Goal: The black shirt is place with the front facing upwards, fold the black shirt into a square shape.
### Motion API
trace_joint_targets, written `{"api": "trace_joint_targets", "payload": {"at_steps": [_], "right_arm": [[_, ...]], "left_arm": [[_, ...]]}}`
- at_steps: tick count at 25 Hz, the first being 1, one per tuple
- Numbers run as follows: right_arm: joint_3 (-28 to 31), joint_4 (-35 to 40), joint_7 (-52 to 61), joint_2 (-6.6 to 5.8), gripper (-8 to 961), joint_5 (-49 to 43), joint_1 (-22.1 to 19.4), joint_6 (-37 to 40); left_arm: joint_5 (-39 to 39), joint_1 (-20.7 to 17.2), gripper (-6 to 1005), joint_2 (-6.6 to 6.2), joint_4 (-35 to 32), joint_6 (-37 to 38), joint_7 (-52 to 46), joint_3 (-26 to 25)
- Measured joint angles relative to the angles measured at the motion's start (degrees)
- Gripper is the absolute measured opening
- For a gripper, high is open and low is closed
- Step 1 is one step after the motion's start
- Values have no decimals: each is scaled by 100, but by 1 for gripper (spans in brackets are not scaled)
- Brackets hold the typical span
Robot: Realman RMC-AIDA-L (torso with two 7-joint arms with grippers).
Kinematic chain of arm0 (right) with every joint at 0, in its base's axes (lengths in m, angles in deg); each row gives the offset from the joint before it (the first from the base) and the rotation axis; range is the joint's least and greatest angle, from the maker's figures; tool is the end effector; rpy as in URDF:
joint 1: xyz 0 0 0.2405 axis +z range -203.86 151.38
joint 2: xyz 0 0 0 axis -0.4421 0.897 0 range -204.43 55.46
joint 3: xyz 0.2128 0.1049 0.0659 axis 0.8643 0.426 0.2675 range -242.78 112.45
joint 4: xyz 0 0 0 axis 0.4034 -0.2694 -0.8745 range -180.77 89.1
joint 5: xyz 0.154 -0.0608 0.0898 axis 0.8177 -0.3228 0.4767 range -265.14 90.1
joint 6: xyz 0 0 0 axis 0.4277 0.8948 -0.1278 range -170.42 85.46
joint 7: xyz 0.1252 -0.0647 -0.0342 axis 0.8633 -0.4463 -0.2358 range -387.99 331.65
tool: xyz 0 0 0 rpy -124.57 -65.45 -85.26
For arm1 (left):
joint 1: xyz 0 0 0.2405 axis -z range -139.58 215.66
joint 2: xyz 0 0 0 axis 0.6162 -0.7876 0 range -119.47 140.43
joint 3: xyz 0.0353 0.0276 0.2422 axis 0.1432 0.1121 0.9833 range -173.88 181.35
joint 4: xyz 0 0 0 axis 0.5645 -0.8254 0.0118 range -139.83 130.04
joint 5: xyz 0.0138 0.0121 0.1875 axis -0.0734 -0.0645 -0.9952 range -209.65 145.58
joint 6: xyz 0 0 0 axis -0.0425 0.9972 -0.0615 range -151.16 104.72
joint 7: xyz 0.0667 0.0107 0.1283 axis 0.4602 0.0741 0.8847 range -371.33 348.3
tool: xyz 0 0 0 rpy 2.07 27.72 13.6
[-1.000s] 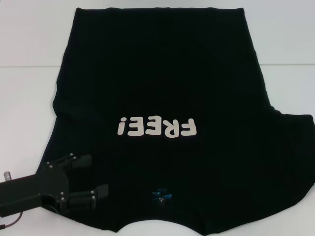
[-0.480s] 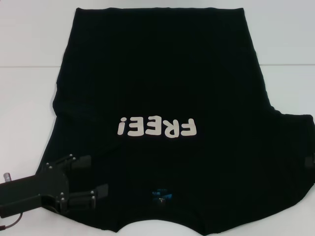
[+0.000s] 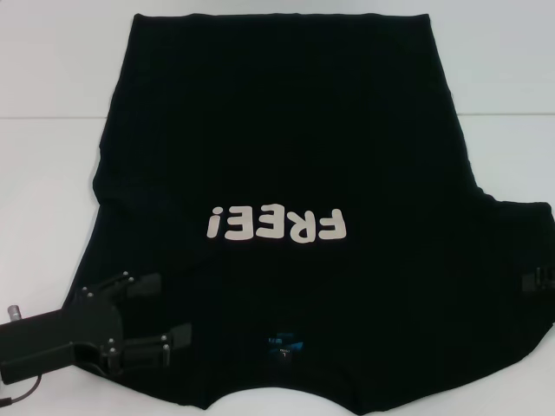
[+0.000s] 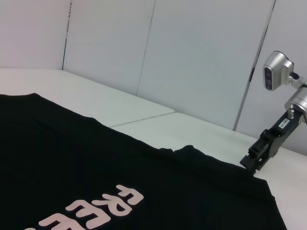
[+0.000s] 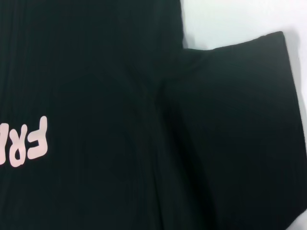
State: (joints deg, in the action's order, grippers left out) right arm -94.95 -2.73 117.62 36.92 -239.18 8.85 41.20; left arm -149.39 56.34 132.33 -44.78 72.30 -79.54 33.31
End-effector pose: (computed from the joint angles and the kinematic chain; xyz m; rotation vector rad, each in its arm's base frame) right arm 0.3217 0.3272 0.0709 -1.9413 1.9414 0.0921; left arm -0.2913 0.2455 0.0087 -2.5856 -0.6443 -0.7425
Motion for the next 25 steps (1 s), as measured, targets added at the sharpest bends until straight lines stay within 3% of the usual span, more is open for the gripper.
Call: {"api": "trace_joint_targets", "payload": {"at_steps": [12, 14, 20, 25], "right_arm": [[-73, 27, 10, 34, 869, -16, 31, -89], [-92, 66, -4, 52, 666, -18, 33, -102], [-183, 76, 19, 48, 453, -26, 34, -135], [-317, 77, 62, 42, 345, -30, 34, -146]], "left_arm": [[28, -19, 951, -4, -2, 1, 0, -4], [31, -20, 951, -4, -2, 1, 0, -4], [35, -36, 950, -4, -2, 8, 0, -4], [38, -46, 950, -4, -2, 23, 0, -5]]}}
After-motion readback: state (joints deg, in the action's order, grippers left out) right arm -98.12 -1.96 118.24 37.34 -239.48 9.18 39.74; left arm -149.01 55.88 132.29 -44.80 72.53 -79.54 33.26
